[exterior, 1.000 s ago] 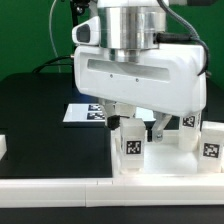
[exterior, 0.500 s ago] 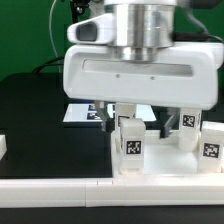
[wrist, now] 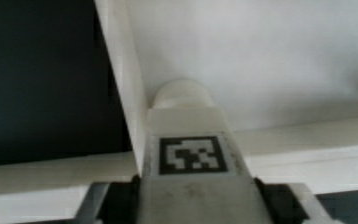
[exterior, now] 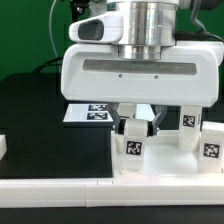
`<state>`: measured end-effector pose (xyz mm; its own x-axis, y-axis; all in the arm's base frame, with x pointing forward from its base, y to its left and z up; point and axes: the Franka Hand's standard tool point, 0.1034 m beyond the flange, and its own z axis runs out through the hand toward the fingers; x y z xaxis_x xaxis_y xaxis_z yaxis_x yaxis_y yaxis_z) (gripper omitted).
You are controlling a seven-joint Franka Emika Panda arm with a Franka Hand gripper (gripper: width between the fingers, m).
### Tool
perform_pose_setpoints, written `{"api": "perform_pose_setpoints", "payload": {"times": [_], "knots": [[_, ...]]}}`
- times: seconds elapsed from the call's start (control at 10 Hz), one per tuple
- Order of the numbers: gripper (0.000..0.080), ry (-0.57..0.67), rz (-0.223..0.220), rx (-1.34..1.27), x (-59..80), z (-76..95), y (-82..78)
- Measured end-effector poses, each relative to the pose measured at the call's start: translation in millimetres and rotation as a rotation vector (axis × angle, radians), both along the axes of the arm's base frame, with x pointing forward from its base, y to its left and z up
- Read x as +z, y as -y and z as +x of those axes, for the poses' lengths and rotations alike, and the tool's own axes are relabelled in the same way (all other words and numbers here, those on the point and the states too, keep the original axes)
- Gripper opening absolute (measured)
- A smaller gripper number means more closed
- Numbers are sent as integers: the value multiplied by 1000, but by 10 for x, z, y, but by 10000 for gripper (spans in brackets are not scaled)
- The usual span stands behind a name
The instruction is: Assemble square table
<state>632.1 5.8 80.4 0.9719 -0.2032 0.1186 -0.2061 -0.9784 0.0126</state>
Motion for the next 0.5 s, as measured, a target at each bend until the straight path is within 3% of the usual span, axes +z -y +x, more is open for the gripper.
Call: {"api": "perform_pose_setpoints", "payload": {"times": [0.3, 0.5], "knots": [[285, 49, 39, -411, -13, -11, 4], [285, 20, 92, -713, -1, -7, 1]]}}
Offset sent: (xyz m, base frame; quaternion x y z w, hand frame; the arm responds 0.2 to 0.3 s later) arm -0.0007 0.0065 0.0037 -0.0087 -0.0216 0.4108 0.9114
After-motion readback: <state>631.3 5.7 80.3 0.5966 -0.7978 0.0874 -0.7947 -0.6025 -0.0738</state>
